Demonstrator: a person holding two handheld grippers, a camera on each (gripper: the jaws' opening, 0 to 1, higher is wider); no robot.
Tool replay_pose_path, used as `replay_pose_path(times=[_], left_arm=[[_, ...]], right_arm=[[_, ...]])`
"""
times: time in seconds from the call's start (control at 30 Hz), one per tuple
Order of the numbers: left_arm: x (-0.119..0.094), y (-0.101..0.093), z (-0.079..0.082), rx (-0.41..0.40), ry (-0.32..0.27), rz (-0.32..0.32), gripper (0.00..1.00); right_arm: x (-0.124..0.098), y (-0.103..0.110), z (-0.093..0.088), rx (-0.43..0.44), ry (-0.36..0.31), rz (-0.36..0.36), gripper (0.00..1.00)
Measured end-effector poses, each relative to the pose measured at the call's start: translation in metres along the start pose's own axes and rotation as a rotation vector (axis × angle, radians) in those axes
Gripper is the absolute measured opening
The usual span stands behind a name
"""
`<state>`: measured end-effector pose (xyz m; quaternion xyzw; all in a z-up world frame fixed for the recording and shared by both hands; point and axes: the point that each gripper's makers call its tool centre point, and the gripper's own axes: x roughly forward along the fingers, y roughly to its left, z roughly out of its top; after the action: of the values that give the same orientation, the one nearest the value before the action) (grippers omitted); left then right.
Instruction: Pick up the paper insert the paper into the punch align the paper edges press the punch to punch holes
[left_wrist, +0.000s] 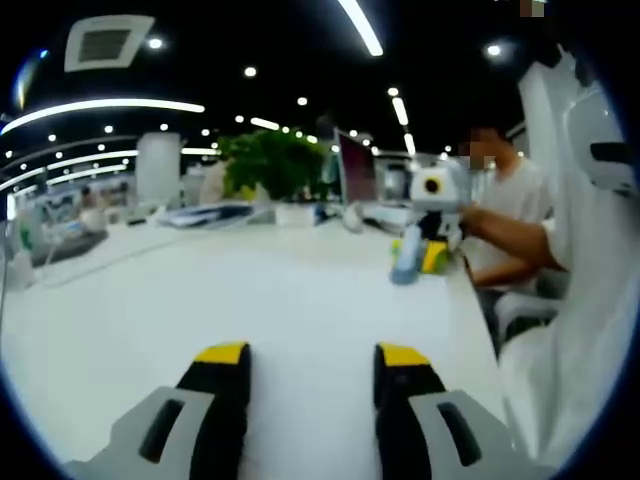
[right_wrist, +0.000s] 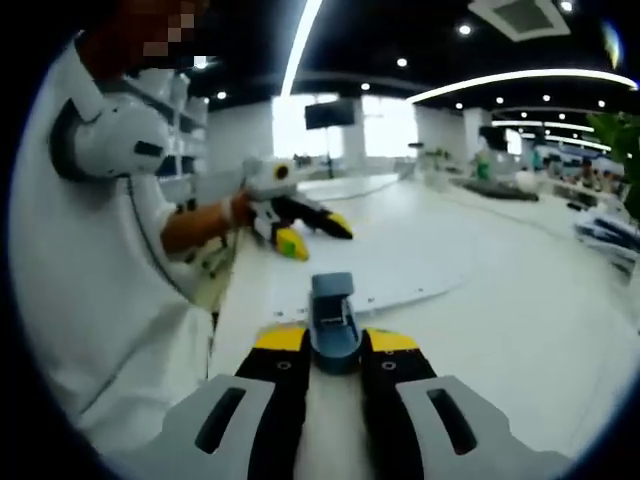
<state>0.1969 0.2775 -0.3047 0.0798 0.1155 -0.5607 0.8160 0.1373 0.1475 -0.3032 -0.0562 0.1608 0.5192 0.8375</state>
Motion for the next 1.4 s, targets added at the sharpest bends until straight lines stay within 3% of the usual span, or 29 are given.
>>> replay_pose_path(times=[0.23,0.7,1.03,1.4], left_arm=[[-0.001,0.000,0.000,-0.002,-0.003,0.005,0.50],[-0.001,0.000,0.000,0.000,-0.006,0.000,0.47],[-0.001,0.001,-0.001,0.000,-0.008,0.001,0.47],[-0.001,0.001,-0.001,-0.001,-0.010,0.004,0.47]], right_arm=[[0.007,-0.020,0.003,0.031,-0.003,-0.041,0.23],[0.012,-0.024,0.008,-0.002,0.007,-0.027,0.23],[0.021,-0.044,0.010,-0.007,0.030,-0.049,0.23],[0.023,-0.071,0.012,0.005,0.006,-0.245,0.23]])
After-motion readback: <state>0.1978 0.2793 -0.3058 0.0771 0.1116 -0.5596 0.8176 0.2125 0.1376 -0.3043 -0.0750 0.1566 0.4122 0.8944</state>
